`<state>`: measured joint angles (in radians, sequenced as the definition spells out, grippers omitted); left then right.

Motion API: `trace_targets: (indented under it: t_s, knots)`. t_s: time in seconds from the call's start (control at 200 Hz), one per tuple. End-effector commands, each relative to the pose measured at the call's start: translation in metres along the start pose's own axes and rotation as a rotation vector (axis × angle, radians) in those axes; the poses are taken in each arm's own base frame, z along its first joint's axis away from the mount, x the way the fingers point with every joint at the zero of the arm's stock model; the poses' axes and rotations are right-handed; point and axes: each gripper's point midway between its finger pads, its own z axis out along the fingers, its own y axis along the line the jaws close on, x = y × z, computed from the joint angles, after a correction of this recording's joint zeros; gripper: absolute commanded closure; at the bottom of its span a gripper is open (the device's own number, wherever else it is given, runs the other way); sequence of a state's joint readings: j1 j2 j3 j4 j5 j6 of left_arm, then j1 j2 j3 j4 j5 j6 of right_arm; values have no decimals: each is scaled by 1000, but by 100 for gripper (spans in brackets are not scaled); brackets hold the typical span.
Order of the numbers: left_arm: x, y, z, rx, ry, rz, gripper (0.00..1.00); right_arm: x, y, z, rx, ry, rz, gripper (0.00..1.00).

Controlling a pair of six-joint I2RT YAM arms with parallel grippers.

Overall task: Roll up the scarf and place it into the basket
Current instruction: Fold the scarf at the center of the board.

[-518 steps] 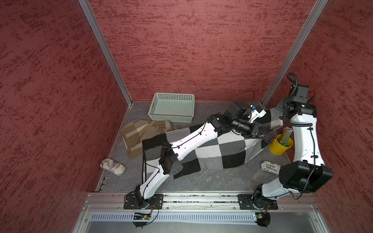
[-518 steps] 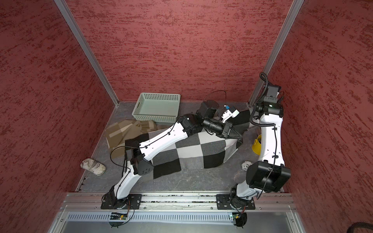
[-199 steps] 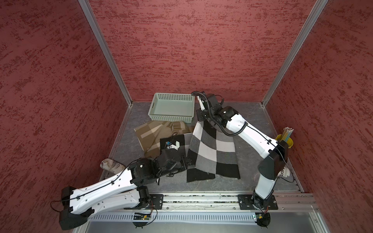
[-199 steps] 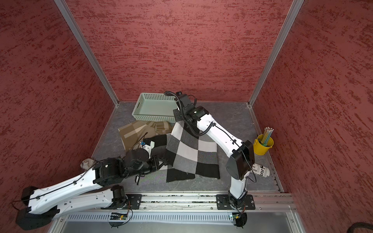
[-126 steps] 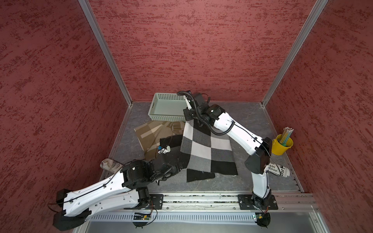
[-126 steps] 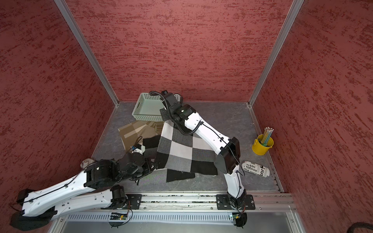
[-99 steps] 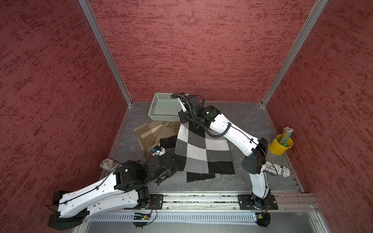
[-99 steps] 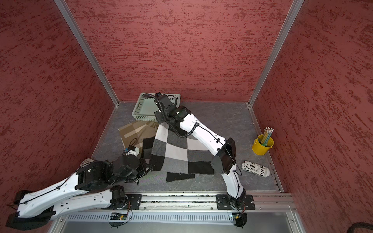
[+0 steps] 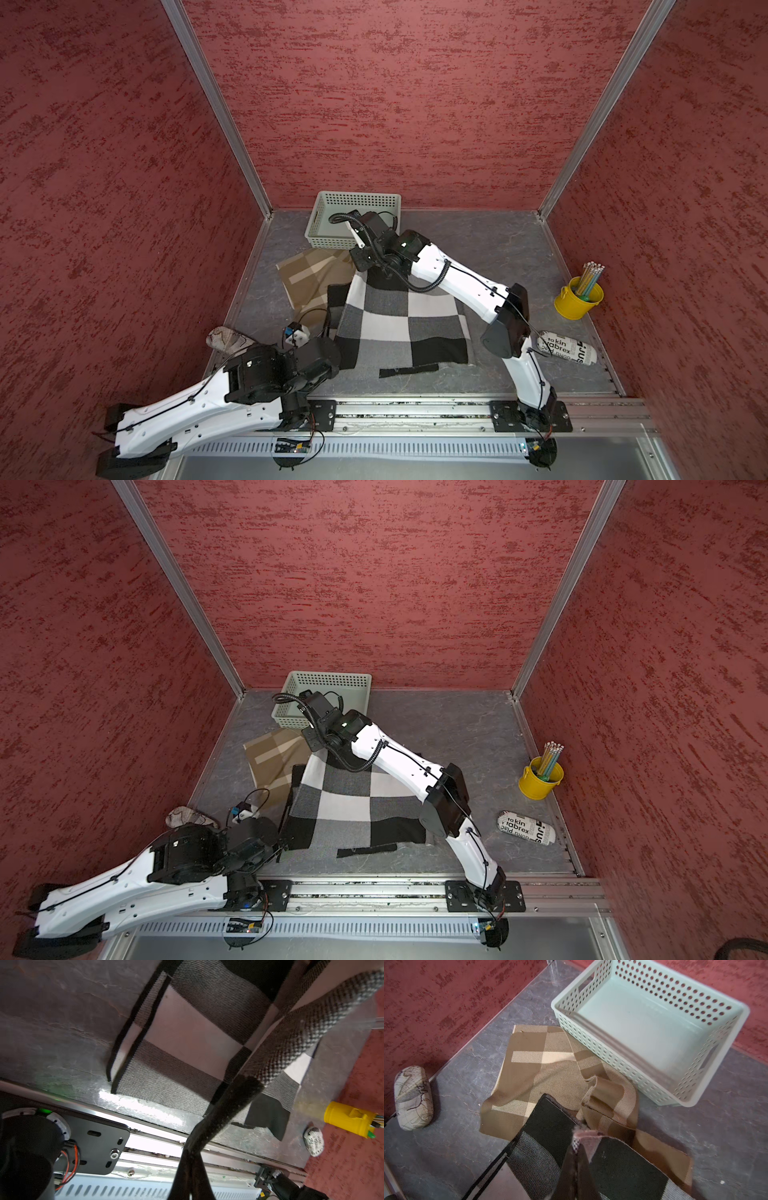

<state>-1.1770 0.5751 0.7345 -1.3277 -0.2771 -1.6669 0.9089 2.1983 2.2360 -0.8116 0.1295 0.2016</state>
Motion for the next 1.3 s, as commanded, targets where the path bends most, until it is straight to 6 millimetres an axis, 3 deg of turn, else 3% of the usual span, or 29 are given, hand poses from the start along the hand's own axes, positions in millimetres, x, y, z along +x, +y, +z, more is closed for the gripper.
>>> trace_targets:
  t_s: [0.0,0.2,0.436,0.787,0.987,1.112,1.182,1.298]
  knots:
    - [-13,11,6,-28,-78,-58,100,-13,11,11,-41,-50,33,100]
    - [-25,31,13,-80,-152,-104,100,-8,31,36,-115,-58,35,100]
    - [-20,33,42,-75,-127,-156,100,1,53,66,-191,-72,42,100]
    - [-30,43,69,-137,-165,-188,99,35,57,114,-223,-57,95,100]
    - [-24,63,88,-237,-131,-234,83,47,53,136,-205,-56,107,98]
    - [-25,69,85,-268,-132,-250,72,56,57,149,-224,-41,115,85]
    - [-31,65,77,-260,-153,-246,54,57,61,154,-242,-31,124,71]
    - [-47,49,58,-210,-192,-206,32,50,70,156,-282,-21,131,57]
